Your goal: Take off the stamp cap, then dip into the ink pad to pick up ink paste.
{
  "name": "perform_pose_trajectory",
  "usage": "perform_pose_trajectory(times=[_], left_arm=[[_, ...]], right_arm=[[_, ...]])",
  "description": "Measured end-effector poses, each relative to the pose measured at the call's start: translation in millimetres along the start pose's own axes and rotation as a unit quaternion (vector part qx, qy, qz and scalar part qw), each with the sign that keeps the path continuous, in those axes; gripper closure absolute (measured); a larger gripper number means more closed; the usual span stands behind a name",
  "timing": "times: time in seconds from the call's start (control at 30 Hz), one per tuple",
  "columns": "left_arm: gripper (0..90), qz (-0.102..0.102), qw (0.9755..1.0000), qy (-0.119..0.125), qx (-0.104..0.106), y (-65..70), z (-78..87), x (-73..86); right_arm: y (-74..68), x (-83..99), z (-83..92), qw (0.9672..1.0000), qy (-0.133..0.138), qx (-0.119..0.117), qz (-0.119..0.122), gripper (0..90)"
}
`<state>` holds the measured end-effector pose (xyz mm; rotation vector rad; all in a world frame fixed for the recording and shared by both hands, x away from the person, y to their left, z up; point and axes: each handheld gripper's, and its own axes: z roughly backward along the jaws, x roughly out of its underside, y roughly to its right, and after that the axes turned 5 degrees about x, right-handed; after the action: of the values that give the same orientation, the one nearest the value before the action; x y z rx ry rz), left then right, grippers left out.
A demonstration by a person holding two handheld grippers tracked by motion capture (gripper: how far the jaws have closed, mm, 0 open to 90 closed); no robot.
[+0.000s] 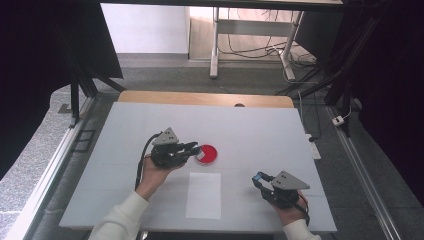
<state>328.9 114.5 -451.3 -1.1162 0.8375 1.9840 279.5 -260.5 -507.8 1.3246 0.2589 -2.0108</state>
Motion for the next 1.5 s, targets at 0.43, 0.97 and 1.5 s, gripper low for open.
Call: perform_pose_trajectory(times=[0.43,0.97,1.5], left_arm=[[75.1,-0.007,0.9998,-0.017,-0.003,-4.9,-9.3,-3.8],[75.1,-0.004,0.9993,-0.037,0.003,-24.2,-32.9,-15.0],[75.1,-0.003,0.9973,-0.072,-0.009,-36.7,-51.7,-8.6]], right_arm=[[1.3,-0.3,-2.3,1.0,-0.001,0.001,0.003,65.4],[2.1,-0.2,-2.5,1.0,-0.001,0.002,0.001,65.4],[2.8,-0.1,-4.5,0.9999,-0.006,0.008,0.006,65.3]])
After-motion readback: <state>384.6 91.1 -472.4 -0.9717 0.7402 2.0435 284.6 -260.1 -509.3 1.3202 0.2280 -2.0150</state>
